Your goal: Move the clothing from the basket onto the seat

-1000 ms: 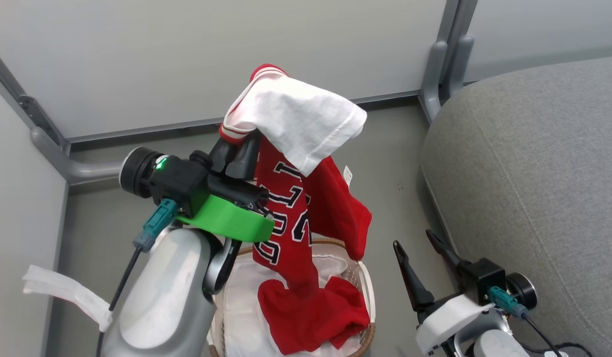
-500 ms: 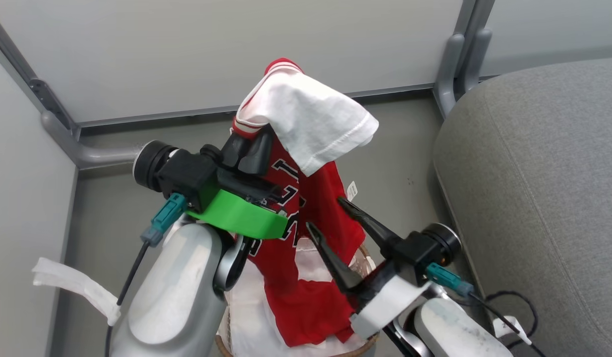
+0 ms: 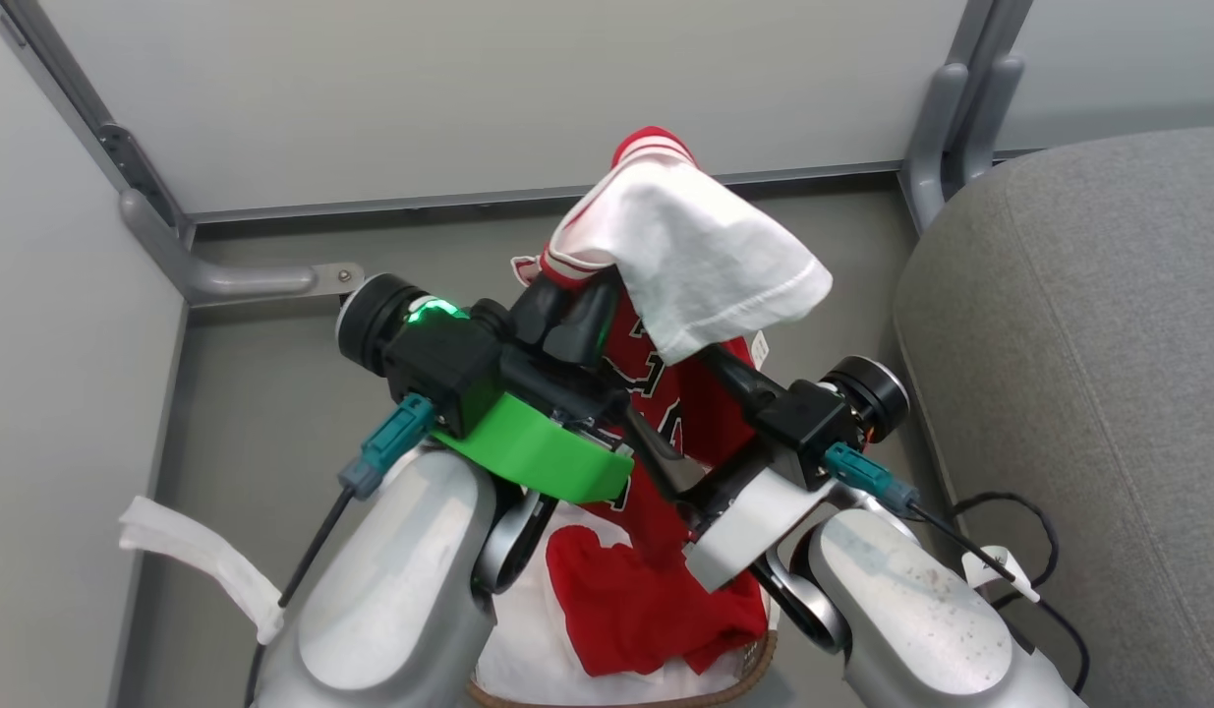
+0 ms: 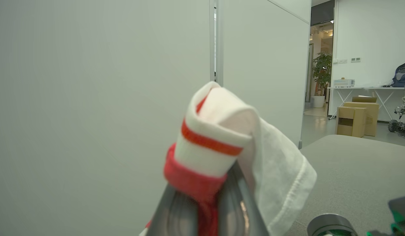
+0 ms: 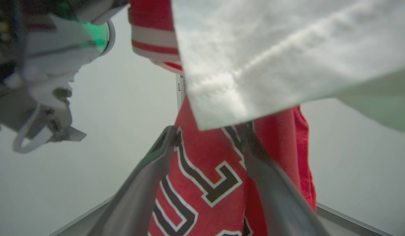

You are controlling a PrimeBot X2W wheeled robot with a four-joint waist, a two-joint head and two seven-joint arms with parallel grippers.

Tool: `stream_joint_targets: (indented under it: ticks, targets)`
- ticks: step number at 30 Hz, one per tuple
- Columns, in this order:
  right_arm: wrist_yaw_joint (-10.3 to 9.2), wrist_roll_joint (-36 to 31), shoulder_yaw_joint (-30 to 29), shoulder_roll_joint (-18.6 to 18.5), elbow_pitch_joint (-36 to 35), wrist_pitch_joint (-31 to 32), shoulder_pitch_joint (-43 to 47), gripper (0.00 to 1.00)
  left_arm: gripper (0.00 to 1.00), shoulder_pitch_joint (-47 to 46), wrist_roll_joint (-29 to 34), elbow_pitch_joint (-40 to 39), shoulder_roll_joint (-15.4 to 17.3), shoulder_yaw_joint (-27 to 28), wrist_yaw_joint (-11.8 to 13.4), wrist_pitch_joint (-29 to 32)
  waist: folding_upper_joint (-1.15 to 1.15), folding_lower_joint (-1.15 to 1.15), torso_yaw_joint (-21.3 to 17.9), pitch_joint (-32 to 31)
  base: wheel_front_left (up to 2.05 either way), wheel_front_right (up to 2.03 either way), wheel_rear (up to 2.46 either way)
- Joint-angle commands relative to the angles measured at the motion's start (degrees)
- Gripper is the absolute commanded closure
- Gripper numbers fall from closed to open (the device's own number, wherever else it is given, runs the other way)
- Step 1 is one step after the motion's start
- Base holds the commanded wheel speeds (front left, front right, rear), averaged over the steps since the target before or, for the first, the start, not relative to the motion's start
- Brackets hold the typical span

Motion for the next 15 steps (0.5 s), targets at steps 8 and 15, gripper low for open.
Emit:
stream_joint_targets:
  ticks: [8,15]
  targets:
    - [-0.03,0.5,1.0,-0.2,7.3,-0.3,0.1,0.0,1.0,-2.0,-2.8,-2.4,0.1,-5.5,0.5,-0.2,0.0,0.0,2.6,-0.3,0.0,0.0,0.0]
    - [-0.03,3.1,2.8,-0.2,11.5,-0.3,-0.4,1.0,1.0,-2.5,-3.4,-2.4,0.1,-7.0,1.7,-0.2,0.0,0.0,3.9,-0.6,0.0,0.0,0.0]
